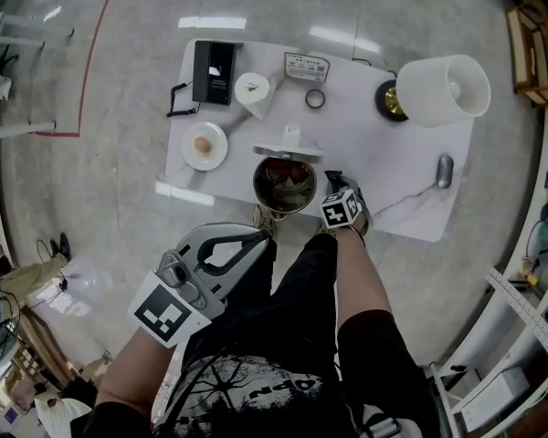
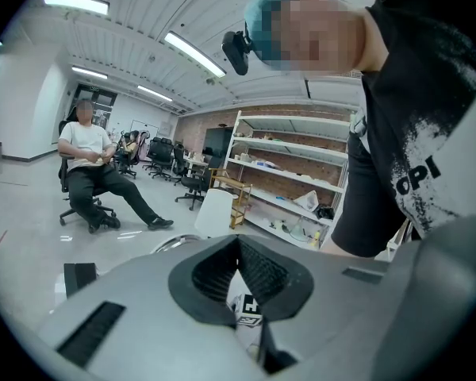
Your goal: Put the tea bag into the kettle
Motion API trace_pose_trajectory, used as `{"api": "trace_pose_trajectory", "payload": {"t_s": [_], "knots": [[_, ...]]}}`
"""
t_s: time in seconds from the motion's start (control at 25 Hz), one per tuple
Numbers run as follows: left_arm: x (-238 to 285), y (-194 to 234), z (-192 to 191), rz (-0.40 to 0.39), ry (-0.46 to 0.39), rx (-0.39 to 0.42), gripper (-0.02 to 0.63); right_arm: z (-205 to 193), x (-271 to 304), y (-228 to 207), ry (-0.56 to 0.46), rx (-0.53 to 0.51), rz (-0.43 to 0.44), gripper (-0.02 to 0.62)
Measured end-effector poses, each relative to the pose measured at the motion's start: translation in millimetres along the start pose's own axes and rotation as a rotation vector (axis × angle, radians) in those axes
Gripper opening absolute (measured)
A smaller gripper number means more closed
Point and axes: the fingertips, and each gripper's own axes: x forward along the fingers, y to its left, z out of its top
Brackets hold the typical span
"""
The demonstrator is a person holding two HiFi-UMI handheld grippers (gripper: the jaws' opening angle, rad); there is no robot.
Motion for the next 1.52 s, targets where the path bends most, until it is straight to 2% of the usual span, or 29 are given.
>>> {"api": "trace_pose_trajectory", "payload": {"t_s": [0.32, 0.52, 0.72, 1.0, 1.2, 1.52], "knots": [[-5, 0, 3, 0.01, -0.012, 0.003, 0.006, 1, -1, 3, 0.01, -0.018, 0.022, 0.052], [-8, -11, 11, -0.017, 0.023, 0.1, 0.006, 4, -16, 2, 0.009, -0.026, 0.027, 0.051], [-13, -7, 41, 0.006, -0.083, 0.045, 0.006, 21, -48, -7, -0.024, -0.018, 0.008, 0.051], [-22, -10, 73, 0.012, -0.168, 0.086, 0.006, 53, -108, -20, -0.101, -0.025, -0.027, 0.051], [-28, -10, 86, 0.011, -0.208, 0.078, 0.006, 81, -160, -22, -0.201, 0.001, -0.03, 0.051], [-35, -10, 116, 0.024, -0.289, 0.085, 0.006, 147, -272, -29, -0.475, -0.012, -0.038, 0.051]]}}
